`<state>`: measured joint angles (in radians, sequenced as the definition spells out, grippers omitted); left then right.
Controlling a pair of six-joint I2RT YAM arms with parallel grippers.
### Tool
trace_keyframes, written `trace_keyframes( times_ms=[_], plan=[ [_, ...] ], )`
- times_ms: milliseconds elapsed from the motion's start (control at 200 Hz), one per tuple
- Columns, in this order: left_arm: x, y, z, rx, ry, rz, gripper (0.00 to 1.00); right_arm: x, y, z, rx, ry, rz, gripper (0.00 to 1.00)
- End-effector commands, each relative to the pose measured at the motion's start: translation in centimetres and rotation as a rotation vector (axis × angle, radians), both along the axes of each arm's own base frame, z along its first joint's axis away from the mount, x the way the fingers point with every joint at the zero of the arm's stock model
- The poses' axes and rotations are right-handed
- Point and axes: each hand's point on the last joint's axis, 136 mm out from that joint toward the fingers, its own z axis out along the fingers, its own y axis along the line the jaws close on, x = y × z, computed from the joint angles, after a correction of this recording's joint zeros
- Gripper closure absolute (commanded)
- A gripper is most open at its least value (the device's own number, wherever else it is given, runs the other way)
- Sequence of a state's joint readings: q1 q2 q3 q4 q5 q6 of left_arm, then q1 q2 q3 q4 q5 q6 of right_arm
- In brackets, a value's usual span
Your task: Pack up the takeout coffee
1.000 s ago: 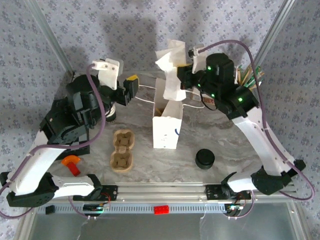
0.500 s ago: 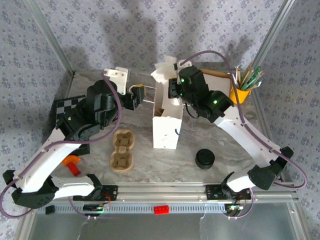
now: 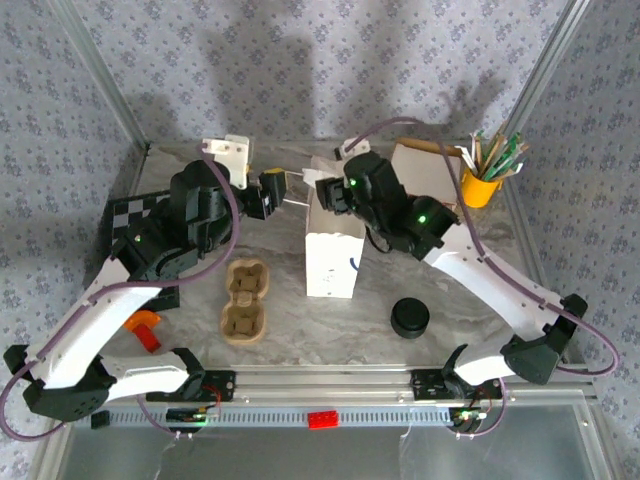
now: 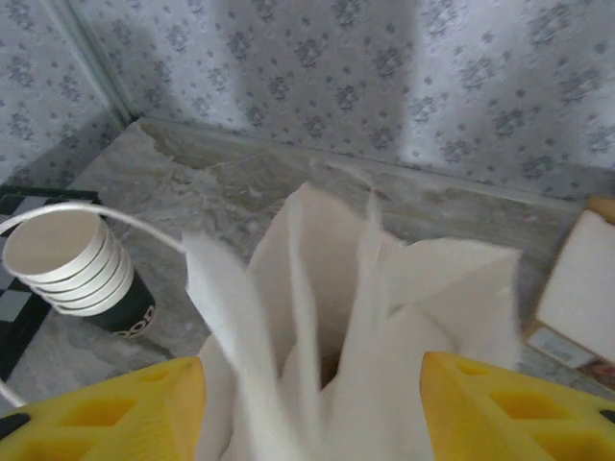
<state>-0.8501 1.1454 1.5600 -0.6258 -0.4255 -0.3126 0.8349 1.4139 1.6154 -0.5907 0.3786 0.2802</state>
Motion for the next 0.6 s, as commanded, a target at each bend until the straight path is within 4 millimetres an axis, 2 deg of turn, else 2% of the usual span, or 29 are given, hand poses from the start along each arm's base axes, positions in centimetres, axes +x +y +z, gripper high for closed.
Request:
trace_keyframes(
  times_ms=[0,105,250,405,470,595],
  plan=[
    [-0.3,0.6,1.8,-0.067,-0.038,-0.003,0.34,0.5,-0.8,-0.7,-0.100,0.078,-0.011,0.39],
    [-0.2,0.6,1.8,-0.071,-0.036,-0.001,0.34,1.2,0.3,-1.7,-0.156,0.137,0.048,0.52],
    [-0.1,0.7,1.5,-0.071,-0.026,-0.002,0.34,1.5,-0.9,-4.3,-0.211,0.253,-0.007,0.79],
    [0.3,0.8,0.9,-0.071,-0.012,0.004,0.33,0.6,-0.3,-6.8,-0.204,0.324,0.042,0.84],
    [0.4,0.6,0.9,-0.074,-0.010,-0.003,0.33,0.6,0.0,-5.9,-0.178,0.316,0.054,0.83],
    [0.7,0.4,0.8,-0.079,-0.003,-0.007,0.33,0.4,0.2,-0.6,-0.096,0.213,0.075,0.78]
  ],
)
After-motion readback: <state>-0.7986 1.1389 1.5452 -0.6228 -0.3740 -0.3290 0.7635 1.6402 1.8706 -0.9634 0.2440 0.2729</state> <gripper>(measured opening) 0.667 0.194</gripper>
